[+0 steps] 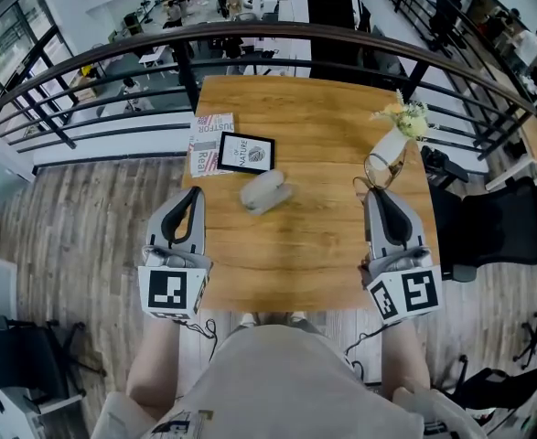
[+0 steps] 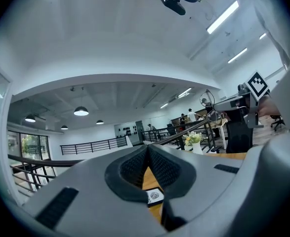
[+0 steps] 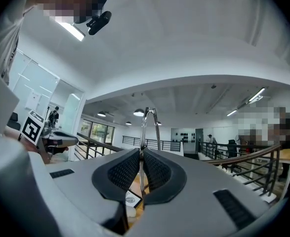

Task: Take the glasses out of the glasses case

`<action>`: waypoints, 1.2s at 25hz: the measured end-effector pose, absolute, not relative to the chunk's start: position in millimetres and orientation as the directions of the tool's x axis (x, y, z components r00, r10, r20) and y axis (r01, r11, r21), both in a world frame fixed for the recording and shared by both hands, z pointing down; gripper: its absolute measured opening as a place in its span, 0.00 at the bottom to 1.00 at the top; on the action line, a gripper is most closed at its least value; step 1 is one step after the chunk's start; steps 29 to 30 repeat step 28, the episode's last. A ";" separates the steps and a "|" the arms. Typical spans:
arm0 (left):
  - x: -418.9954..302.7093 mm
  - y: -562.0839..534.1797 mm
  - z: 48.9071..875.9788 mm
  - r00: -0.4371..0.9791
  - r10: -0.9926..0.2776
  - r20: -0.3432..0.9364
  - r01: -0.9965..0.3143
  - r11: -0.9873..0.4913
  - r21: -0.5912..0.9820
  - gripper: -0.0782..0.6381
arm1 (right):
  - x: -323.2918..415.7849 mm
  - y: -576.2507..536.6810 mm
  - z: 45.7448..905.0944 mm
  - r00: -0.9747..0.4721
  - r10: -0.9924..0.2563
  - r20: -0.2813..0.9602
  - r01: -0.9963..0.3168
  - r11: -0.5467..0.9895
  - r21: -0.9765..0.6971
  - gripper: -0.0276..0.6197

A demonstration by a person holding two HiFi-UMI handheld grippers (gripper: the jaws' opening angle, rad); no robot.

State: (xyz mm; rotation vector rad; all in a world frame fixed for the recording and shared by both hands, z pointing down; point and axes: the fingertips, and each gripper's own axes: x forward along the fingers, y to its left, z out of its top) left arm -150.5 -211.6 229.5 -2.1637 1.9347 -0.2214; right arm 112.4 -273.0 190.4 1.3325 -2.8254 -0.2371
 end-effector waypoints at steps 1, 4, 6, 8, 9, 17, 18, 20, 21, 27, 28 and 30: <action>-149.6 -210.7 231.1 0.117 -0.992 -0.035 -0.957 -0.103 -0.270 0.13 | 111.4 -272.0 191.1 -0.642 -0.764 -0.054 -0.763 0.631 0.143 0.11; -147.7 -208.6 233.6 0.114 -0.993 -0.027 -0.957 -0.103 -0.272 0.13 | 109.4 -269.5 193.3 -0.658 -0.752 -0.044 -0.748 0.645 0.158 0.11; -147.9 -207.5 233.4 0.112 -0.993 -0.026 -0.957 -0.101 -0.272 0.13 | 108.1 -268.4 194.5 -0.665 -0.746 -0.038 -0.741 0.653 0.160 0.11; -148.4 -207.3 232.4 0.110 -0.994 -0.026 -0.957 -0.099 -0.272 0.13 | 107.1 -268.4 195.0 -0.669 -0.743 -0.035 -0.738 0.657 0.155 0.11; -148.0 -207.6 231.6 0.110 -0.994 -0.026 -0.957 -0.099 -0.273 0.13 | 107.1 -268.6 195.1 -0.669 -0.742 -0.034 -0.737 0.658 0.153 0.11; -144.9 -209.1 231.4 0.103 -0.994 -0.022 -0.952 -0.092 -0.293 0.13 | 107.4 -269.0 196.7 -0.682 -0.731 -0.027 -0.725 0.670 0.157 0.11; -145.9 -209.0 232.1 0.100 -0.995 -0.017 -0.952 -0.091 -0.293 0.13 | 106.9 -269.0 196.5 -0.683 -0.730 -0.027 -0.724 0.672 0.158 0.11; -146.7 -209.0 233.5 0.099 -0.995 -0.005 -0.952 -0.093 -0.291 0.13 | 106.0 -269.4 195.7 -0.685 -0.728 -0.028 -0.722 0.673 0.160 0.11; -147.0 -209.0 233.2 0.098 -0.995 -0.007 -0.952 -0.092 -0.291 0.13 | 105.8 -269.7 195.3 -0.685 -0.728 -0.029 -0.722 0.673 0.160 0.11; -147.1 -209.5 228.8 0.101 -0.995 -0.024 -0.952 -0.090 -0.294 0.13 | 103.1 -270.0 194.9 -0.686 -0.727 -0.028 -0.721 0.674 0.160 0.11; -147.0 -209.4 228.8 0.104 -0.994 -0.022 -0.951 -0.093 -0.293 0.13 | 102.5 -269.7 195.0 -0.687 -0.726 -0.027 -0.720 0.675 0.160 0.11; -147.0 -209.4 228.8 0.104 -0.994 -0.022 -0.951 -0.093 -0.293 0.13 | 102.5 -269.7 195.0 -0.687 -0.726 -0.027 -0.720 0.675 0.160 0.11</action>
